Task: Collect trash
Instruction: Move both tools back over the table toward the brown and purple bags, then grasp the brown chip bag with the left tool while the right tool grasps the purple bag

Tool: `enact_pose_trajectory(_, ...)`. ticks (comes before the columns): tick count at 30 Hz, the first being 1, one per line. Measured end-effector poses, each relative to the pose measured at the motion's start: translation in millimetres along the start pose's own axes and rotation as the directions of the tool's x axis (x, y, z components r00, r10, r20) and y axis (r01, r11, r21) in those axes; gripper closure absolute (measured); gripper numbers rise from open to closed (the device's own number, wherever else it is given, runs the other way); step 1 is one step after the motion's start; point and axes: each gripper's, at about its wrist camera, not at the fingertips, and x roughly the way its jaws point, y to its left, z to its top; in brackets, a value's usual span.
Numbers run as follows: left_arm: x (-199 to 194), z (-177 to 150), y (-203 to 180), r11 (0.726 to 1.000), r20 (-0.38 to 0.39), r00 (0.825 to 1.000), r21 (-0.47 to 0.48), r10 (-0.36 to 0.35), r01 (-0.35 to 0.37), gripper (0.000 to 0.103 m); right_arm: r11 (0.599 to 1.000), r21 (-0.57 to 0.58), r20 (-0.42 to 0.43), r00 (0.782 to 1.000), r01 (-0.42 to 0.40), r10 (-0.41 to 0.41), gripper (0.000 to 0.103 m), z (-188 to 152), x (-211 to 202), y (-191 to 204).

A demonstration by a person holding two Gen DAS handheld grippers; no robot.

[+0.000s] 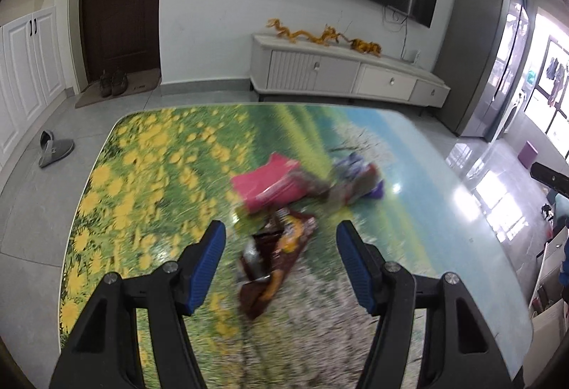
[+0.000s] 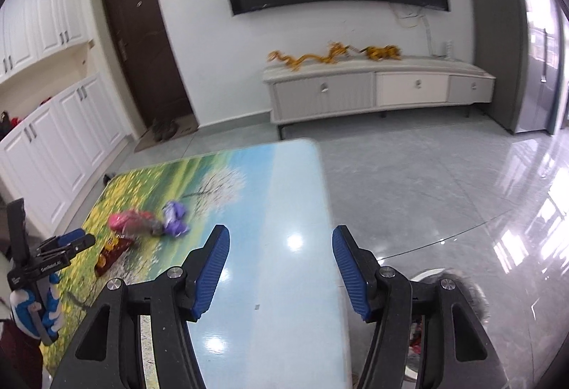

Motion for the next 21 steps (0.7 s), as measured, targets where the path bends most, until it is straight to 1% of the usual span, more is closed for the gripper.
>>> enact_pose_trajectory(1, 3.0, -2.2, 3.6, 1.000, -0.012, 1.000, -0.001, -0.003, 0.003, 0.040, 1.000, -0.016, -0.028, 0.999, -0.027, 0.026, 0.045, -1.1, 14.6, 7.0)
enact_pose_trajectory(5, 16.3, -5.5, 8.0, 1.000, -0.046, 0.999, 0.016, -0.021, 0.022, 0.040, 0.992, -0.076, -0.097, 0.991, -0.099, 0.091, 0.045, -4.4, 50.1, 38.0)
enact_pose_trajectory(10, 30.8, -10.9, 9.5, 0.998, -0.082, 0.995, 0.010, -0.058, 0.059, 0.040, 0.965, -0.174, -0.180, 0.970, -0.196, 0.165, 0.045, -8.1, 96.6, 78.9)
enact_pose_trajectory(15, 40.0, -13.5, 10.5, 0.997, -0.099, 0.992, -0.006, -0.073, 0.073, 0.040, 0.926, -0.270, -0.244, 0.949, -0.265, 0.200, 0.045, -10.7, 132.6, 111.9)
enact_pose_trajectory(18, 43.0, -13.0, 10.3, 0.997, -0.100, 0.992, -0.013, -0.079, 0.078, 0.040, 0.903, -0.325, -0.273, 0.942, -0.282, 0.196, 0.045, -13.0, 150.5, 126.8)
enact_pose_trajectory(21, 45.5, -12.2, 11.1, 0.997, -0.099, 0.992, -0.018, -0.081, 0.079, 0.040, 0.891, -0.344, -0.289, 0.936, -0.297, 0.200, 0.046, -12.7, 165.4, 136.2)
